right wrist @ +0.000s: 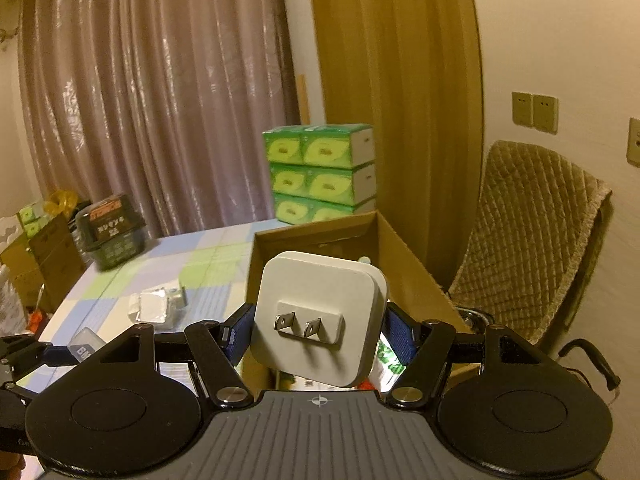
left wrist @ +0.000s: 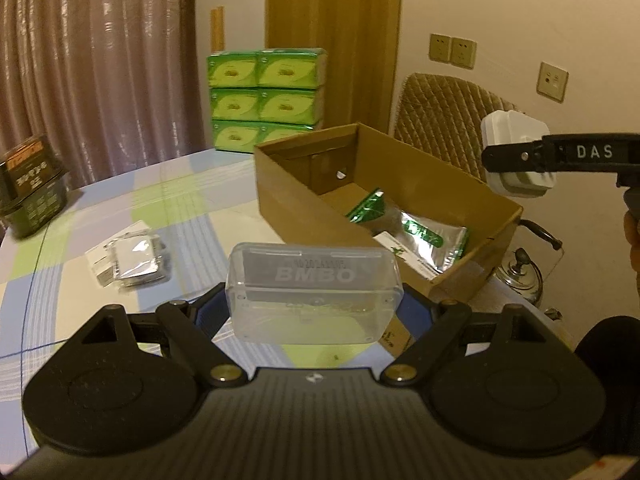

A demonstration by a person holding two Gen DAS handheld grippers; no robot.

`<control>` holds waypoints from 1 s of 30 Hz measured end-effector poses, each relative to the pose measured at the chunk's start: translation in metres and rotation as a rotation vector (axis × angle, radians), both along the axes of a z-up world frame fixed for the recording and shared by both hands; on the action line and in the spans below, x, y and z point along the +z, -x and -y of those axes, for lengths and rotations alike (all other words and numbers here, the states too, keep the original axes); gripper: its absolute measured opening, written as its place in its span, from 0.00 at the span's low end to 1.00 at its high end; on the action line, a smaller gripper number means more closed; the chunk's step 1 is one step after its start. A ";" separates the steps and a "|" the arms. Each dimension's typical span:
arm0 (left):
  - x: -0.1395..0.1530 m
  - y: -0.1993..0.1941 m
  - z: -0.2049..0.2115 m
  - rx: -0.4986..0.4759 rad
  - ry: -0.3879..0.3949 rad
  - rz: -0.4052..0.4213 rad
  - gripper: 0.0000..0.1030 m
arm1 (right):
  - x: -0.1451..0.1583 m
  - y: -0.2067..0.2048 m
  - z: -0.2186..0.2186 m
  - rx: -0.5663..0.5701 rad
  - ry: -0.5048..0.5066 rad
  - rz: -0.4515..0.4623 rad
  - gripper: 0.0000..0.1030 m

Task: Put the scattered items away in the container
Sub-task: 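Carry the charger and clear case over the cardboard box and release both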

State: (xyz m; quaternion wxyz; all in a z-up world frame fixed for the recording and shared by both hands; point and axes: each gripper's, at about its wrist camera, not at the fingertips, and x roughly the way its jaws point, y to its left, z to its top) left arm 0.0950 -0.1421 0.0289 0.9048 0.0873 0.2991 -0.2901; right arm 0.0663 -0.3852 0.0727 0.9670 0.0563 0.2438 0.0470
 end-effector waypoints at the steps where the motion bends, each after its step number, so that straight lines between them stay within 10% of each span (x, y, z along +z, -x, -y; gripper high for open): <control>1: 0.000 -0.001 0.004 -0.007 -0.003 -0.001 0.82 | -0.001 -0.002 0.003 -0.002 -0.003 -0.002 0.63; 30: 0.013 -0.059 0.107 -0.175 0.004 0.033 0.82 | -0.023 -0.063 0.066 -0.038 -0.074 -0.054 0.63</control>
